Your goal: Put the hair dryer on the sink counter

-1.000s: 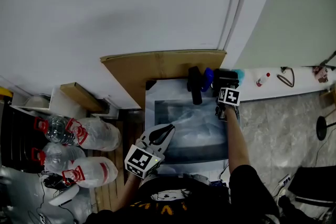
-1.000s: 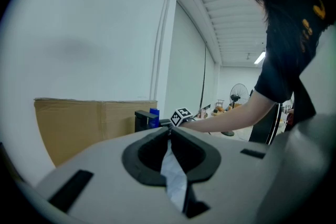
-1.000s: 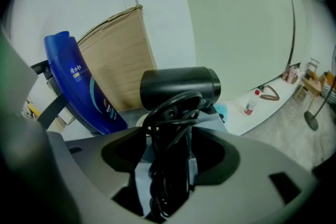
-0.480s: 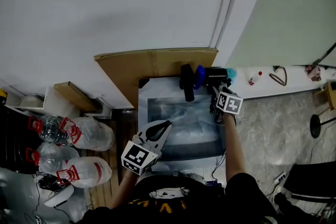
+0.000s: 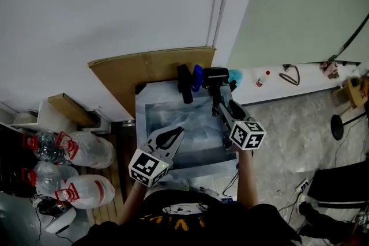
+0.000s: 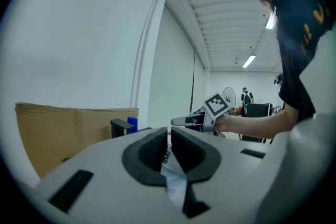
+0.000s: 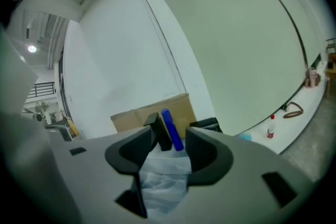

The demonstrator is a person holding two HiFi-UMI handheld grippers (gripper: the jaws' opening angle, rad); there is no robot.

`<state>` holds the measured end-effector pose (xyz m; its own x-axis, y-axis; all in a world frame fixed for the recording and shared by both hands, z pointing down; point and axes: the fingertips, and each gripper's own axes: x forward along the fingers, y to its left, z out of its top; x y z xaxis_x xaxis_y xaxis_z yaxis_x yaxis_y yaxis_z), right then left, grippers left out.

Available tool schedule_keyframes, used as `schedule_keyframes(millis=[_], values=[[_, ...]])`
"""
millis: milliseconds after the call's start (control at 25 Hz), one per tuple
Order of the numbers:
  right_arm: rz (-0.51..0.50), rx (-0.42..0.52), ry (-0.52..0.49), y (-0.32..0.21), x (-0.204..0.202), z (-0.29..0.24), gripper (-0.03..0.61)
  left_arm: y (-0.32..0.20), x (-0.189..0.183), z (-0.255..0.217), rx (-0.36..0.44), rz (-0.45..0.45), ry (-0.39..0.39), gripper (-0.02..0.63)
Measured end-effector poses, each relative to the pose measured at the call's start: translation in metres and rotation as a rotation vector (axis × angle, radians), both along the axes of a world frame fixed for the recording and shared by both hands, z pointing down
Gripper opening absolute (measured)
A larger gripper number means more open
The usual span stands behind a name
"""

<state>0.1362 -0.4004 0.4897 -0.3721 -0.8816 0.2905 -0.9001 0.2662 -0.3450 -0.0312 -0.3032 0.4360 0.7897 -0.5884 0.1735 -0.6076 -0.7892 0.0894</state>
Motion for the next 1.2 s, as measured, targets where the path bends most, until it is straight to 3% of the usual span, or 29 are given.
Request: schedule_keyframes(millis=[240, 720, 1200], values=[[-0.003, 0.057, -0.038, 0.083, 0.015, -0.023, 0.201, 0.032, 0.034, -0.005, 0.003, 0.037, 0.02, 0.025], [-0.014, -0.002, 0.0, 0.233, 0.067, -0.002, 0.189, 0.14, 0.105, 0.003, -0.042, 0.105, 0.032, 0.025], [-0.082, 0.021, -0.058, 0.294, 0.049, 0.0, 0.173, 0.206, 0.104, 0.01, -0.057, 0.057, -0.009, 0.025]])
